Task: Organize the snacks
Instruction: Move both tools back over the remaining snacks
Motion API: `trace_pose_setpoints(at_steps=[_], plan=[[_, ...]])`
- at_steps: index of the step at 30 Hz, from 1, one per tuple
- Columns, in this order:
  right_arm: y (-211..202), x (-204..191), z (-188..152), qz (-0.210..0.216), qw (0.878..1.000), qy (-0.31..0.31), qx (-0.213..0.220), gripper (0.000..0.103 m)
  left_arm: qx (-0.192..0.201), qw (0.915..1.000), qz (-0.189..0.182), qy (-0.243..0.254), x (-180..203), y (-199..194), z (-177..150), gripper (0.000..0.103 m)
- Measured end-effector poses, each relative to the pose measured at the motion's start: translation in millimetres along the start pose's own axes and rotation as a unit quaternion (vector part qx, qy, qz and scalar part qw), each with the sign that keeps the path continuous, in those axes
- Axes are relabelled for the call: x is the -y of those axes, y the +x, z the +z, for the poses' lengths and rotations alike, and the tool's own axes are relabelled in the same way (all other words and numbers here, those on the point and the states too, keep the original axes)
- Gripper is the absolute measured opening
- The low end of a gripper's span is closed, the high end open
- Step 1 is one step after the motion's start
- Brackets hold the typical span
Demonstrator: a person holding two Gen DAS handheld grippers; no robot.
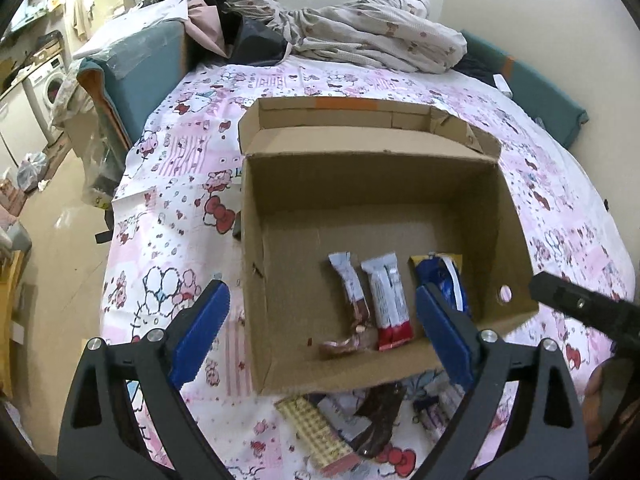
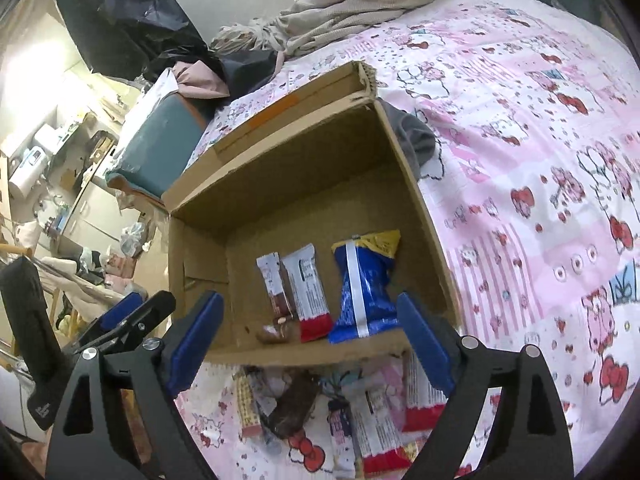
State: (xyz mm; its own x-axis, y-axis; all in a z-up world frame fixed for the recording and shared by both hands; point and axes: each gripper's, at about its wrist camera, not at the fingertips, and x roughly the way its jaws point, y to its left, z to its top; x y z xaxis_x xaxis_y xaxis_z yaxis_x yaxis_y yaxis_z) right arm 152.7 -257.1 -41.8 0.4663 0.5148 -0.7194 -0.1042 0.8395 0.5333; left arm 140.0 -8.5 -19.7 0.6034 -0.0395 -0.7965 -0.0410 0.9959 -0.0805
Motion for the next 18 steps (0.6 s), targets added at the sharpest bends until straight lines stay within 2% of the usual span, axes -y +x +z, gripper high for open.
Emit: trace_pose_setpoints(at_steps=[14, 18], plan=[[-25, 11, -33, -0.005, 1.000, 0.026, -0.014, 0.091, -0.027, 0.9992, -0.006, -0.028, -17, -22, -32, 0.092], [-28, 15, -43, -0.019, 0.999, 0.026, -0.022, 0.091, -0.042, 0.9985, -0.006, -0.034, -18, -22, -41, 0.092]])
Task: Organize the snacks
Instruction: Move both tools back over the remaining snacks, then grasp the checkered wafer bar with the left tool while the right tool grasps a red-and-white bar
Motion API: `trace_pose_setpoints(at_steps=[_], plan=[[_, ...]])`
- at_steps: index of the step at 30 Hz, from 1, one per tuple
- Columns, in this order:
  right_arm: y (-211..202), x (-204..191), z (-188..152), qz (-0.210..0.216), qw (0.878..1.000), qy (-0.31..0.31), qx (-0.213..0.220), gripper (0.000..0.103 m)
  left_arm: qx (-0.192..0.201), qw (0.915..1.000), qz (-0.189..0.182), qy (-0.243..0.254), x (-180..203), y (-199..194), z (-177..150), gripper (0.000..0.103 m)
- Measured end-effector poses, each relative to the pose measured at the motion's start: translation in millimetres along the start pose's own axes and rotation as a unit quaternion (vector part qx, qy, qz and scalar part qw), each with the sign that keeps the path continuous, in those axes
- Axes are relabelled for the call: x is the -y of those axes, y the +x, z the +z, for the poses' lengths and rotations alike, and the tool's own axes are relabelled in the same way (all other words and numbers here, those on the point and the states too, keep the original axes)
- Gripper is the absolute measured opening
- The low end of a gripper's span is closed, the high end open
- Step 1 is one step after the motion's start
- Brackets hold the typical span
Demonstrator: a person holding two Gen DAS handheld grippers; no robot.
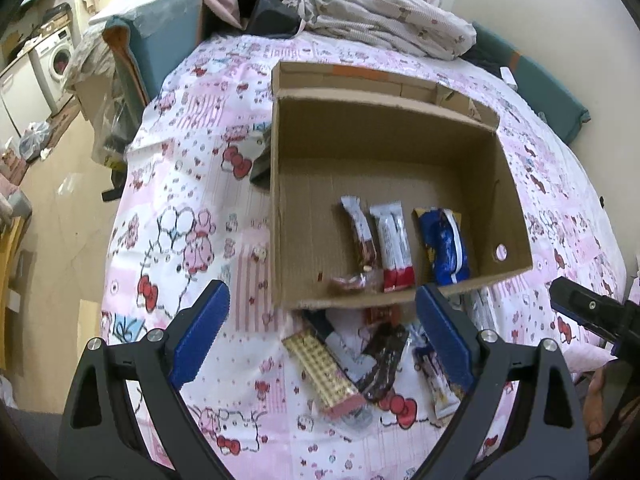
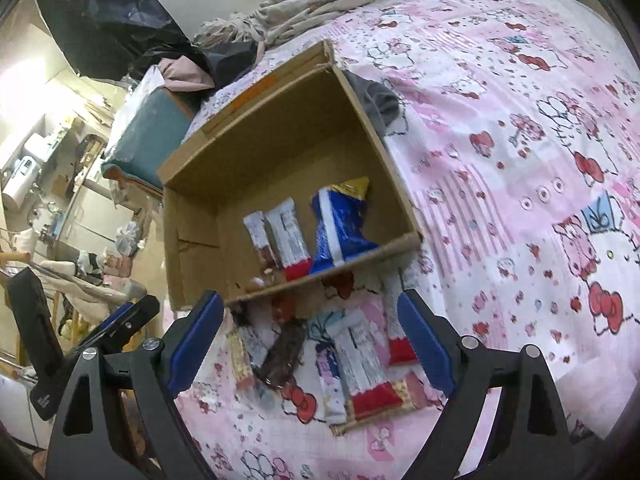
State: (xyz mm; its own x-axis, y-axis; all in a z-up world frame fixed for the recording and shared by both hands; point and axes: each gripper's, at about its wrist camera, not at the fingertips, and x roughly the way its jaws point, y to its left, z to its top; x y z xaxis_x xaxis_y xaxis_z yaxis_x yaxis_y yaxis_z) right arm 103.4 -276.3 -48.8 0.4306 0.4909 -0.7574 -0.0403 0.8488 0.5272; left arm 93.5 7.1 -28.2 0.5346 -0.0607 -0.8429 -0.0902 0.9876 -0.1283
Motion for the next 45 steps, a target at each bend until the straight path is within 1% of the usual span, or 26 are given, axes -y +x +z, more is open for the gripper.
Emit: trace_pose_setpoints(at_steps=[5, 8, 12, 17, 22, 25, 27, 29, 33, 35, 37, 39, 41, 42, 44, 45], plan=[[-1, 9, -8, -0.017, 1.000, 0.002, -0.013, 0.091, -0.024, 0.9997, 0.003, -0.006, -1, 7, -11, 0.092], [0, 16, -11, -0.028, 0.999, 0.009, -0.023, 0.091, -0.041, 0.9990, -0.003, -0.018, -3, 12, -15, 0.092], [6, 30, -15, -0.027, 0.998, 0.046, -0.042, 0.091, -0.054, 0.9984, -0.003, -0.016, -2, 18, -19, 0.092], [17, 43, -16, -0.041, 0.994, 0.082, -0.065, 0.091, -0.067, 0.9976, -0.004, -0.017, -4, 23, -23, 0.092], [31, 49, -19, -0.058, 0.989, 0.100, -0.093, 0.091, -0.083, 0.9955, -0.007, -0.044, -16, 29, -27, 0.092], [40, 53, -20, -0.062, 0.986, 0.109, -0.110, 0.091, -0.089, 0.9942, 0.007, -0.060, -25, 33, -29, 0.092], [44, 54, -20, -0.063, 0.985, 0.116, -0.115, 0.091, -0.098, 0.9922, 0.015, -0.075, -32, 37, -31, 0.092], [46, 55, -19, -0.061, 0.984, 0.124, -0.116, 0.091, -0.105, 0.9904, 0.013, -0.089, -38, 41, -32, 0.090], [49, 55, -17, -0.056, 0.983, 0.132, -0.117, 0.091, -0.122, 0.9877, 0.009, -0.097, -42, 50, -36, 0.084], [49, 56, -17, -0.055, 0.982, 0.137, -0.117, 0.091, -0.137, 0.9861, 0.001, -0.094, -38, 58, -40, 0.075], [49, 58, -17, -0.053, 0.982, 0.143, -0.116, 0.091, -0.161, 0.9832, -0.009, -0.085, -30, 71, -45, 0.064], [49, 59, -16, -0.053, 0.982, 0.144, -0.114, 0.091, -0.181, 0.9804, -0.015, -0.076, -21, 84, -52, 0.062], [47, 61, -16, -0.055, 0.981, 0.145, -0.112, 0.091, -0.190, 0.9792, -0.016, -0.069, -15, 93, -55, 0.060], [45, 63, -16, -0.057, 0.981, 0.147, -0.112, 0.091, -0.195, 0.9787, -0.014, -0.063, -11, 99, -56, 0.057], [45, 66, -17, -0.058, 0.980, 0.153, -0.111, 0.091, -0.207, 0.9769, -0.015, -0.053, -6, 109, -57, 0.049], [44, 67, -17, -0.057, 0.980, 0.155, -0.111, 0.091, -0.212, 0.9759, -0.016, -0.050, -6, 111, -58, 0.036]])
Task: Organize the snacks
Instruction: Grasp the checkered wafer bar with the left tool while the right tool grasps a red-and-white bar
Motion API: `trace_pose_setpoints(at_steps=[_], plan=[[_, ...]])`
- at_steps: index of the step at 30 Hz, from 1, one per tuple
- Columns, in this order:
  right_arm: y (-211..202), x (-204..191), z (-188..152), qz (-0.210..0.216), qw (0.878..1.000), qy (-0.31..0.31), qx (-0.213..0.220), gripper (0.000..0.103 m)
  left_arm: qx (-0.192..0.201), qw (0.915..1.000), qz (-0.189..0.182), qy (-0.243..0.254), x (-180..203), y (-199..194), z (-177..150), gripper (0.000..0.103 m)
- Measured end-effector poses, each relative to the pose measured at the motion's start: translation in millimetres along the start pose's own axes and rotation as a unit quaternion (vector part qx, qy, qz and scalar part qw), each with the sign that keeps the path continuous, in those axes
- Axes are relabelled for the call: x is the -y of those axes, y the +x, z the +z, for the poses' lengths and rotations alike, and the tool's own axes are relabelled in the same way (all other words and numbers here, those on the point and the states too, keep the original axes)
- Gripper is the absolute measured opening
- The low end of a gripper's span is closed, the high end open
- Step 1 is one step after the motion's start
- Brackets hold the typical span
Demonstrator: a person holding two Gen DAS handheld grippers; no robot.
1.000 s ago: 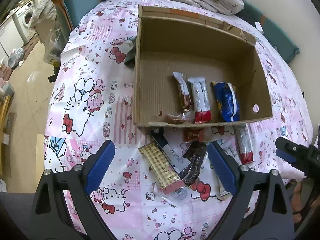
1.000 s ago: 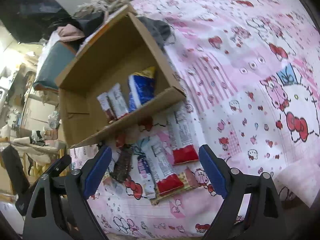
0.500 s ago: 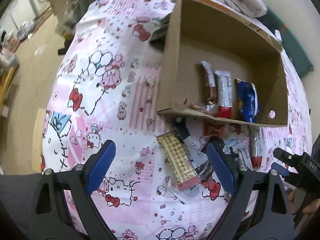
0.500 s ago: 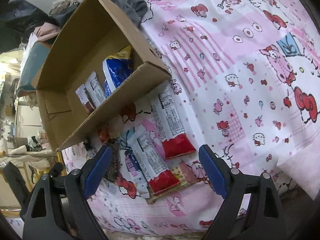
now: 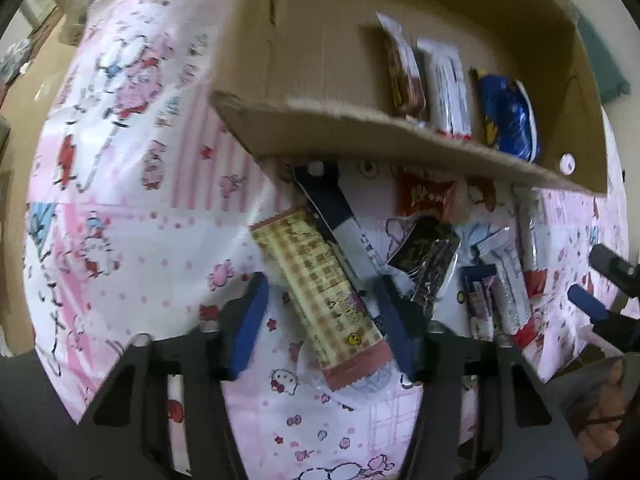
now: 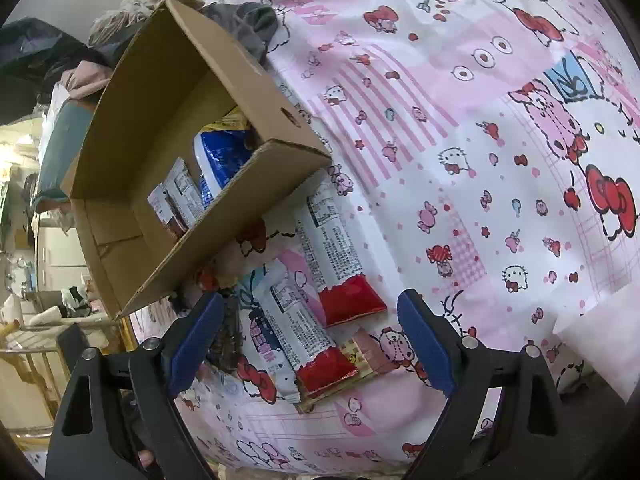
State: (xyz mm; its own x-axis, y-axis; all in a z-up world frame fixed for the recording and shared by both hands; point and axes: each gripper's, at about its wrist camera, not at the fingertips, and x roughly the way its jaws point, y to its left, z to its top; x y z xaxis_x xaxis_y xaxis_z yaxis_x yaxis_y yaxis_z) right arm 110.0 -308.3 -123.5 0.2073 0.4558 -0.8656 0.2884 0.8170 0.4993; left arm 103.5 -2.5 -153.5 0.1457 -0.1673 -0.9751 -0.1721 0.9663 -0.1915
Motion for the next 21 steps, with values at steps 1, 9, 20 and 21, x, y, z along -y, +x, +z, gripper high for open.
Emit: trace_pose_setpoints(at_steps=[1, 9, 20, 21], plan=[[-1, 1, 0, 0.000, 1.000, 0.002, 0.001, 0.091, -0.002, 1.0000, 0.004, -0.003, -2, 0, -1, 0.025], [0, 7, 5, -0.015, 1.000, 0.009, 0.008, 0.090, 0.019, 0.9994, 0.004, -0.028, -18, -31, -14, 0.022], [50, -22, 8, -0.126, 0.986, -0.100, -0.036, 0.062, 0.038, 0.9987, 0.013, -0.030, -31, -49, -17, 0.022], [55, -23, 7, -0.151, 0.981, -0.111, -0.039, 0.052, 0.045, 0.9984, 0.020, -0.029, -31, -50, -17, 0.022]])
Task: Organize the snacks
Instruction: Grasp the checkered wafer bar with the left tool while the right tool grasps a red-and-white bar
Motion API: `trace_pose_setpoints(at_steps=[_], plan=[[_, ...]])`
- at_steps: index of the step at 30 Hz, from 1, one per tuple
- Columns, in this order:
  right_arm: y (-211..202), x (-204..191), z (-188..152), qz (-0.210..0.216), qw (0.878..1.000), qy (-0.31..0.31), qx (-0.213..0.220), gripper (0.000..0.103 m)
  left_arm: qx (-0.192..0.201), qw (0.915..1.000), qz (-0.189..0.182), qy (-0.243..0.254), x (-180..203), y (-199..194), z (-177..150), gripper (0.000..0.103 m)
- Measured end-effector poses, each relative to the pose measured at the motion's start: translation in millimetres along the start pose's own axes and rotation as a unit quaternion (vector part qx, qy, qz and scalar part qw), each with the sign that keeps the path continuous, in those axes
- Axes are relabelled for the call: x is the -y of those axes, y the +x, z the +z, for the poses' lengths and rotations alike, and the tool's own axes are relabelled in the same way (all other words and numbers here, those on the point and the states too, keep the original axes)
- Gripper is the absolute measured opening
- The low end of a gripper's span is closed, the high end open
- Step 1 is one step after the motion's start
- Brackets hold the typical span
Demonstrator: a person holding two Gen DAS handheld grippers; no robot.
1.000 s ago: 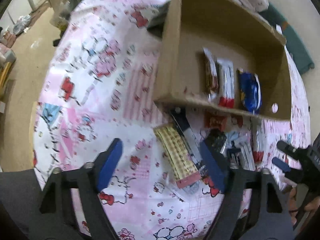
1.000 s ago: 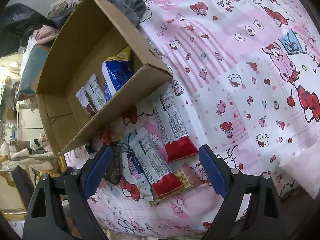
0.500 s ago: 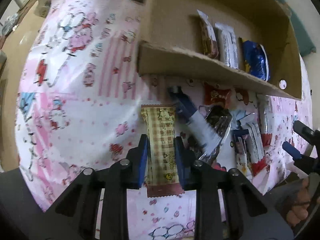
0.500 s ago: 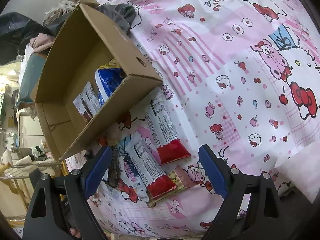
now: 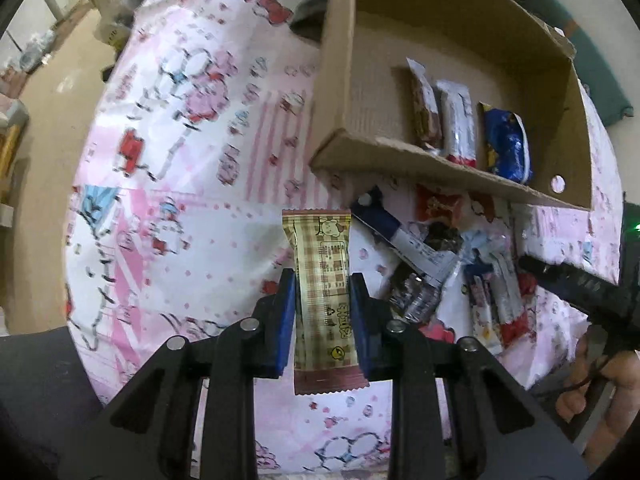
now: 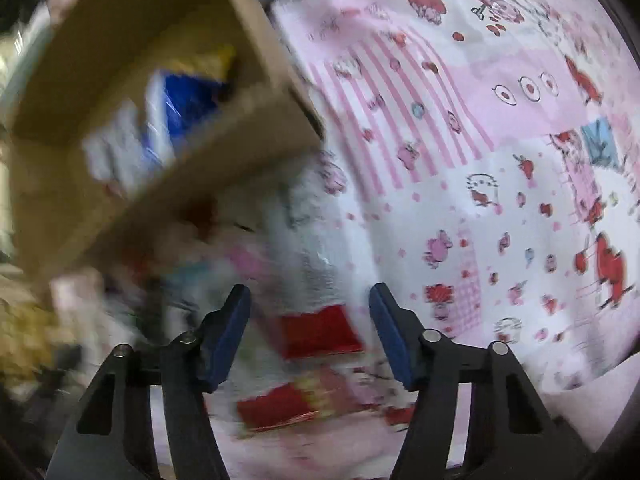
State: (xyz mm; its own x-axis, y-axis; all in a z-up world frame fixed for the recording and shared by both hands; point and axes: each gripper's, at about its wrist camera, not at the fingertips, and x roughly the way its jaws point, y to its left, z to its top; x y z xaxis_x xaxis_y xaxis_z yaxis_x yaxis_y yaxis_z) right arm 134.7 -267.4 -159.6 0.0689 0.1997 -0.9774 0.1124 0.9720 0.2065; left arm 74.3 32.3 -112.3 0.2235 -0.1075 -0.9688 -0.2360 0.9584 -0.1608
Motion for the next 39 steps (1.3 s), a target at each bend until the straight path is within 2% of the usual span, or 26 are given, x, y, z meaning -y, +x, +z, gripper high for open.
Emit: trace_pose_setpoints(at_steps=[1, 2, 4, 6, 12, 17, 26, 32, 39], plan=[[-1, -3, 0, -0.010, 1.000, -0.005, 0.003, 0.045, 0.002, 1.0000, 0.004, 0.002, 2, 0, 0, 0.022], [-5, -6, -1, -0.014, 1.000, -0.012, 0.010, 0.033, 0.001, 1.0000, 0.004, 0.002, 1, 0, 0, 0.022], [-16, -11, -4, 0.010, 0.999, -0.020, 0.028, 0.032, 0.003, 1.0000, 0.003, -0.002, -2, -1, 0, 0.022], [-24, -16, -9, 0.012, 0.999, -0.034, 0.039, 0.032, 0.008, 1.0000, 0.005, -0.001, -3, -4, 0, 0.022], [-46, -22, -25, 0.063, 0.996, -0.040, 0.054, 0.032, 0.017, 0.9998, 0.010, -0.006, -9, -9, -2, 0.022], [-58, -17, -44, 0.104, 0.992, -0.044, 0.054, 0.032, 0.026, 0.9994, 0.023, 0.002, -5, -11, -5, 0.022], [-61, -31, -72, 0.146, 0.985, -0.060, 0.065, 0.032, 0.045, 0.9981, 0.041, -0.002, -9, -18, -13, 0.022], [-76, -46, -81, 0.197, 0.973, -0.077, 0.097, 0.032, 0.083, 0.9959, 0.035, 0.009, -3, -39, -27, 0.022], [-114, -49, -79, 0.272, 0.942, -0.085, 0.174, 0.032, 0.132, 0.9911, 0.021, 0.007, 4, -72, -19, 0.022]])
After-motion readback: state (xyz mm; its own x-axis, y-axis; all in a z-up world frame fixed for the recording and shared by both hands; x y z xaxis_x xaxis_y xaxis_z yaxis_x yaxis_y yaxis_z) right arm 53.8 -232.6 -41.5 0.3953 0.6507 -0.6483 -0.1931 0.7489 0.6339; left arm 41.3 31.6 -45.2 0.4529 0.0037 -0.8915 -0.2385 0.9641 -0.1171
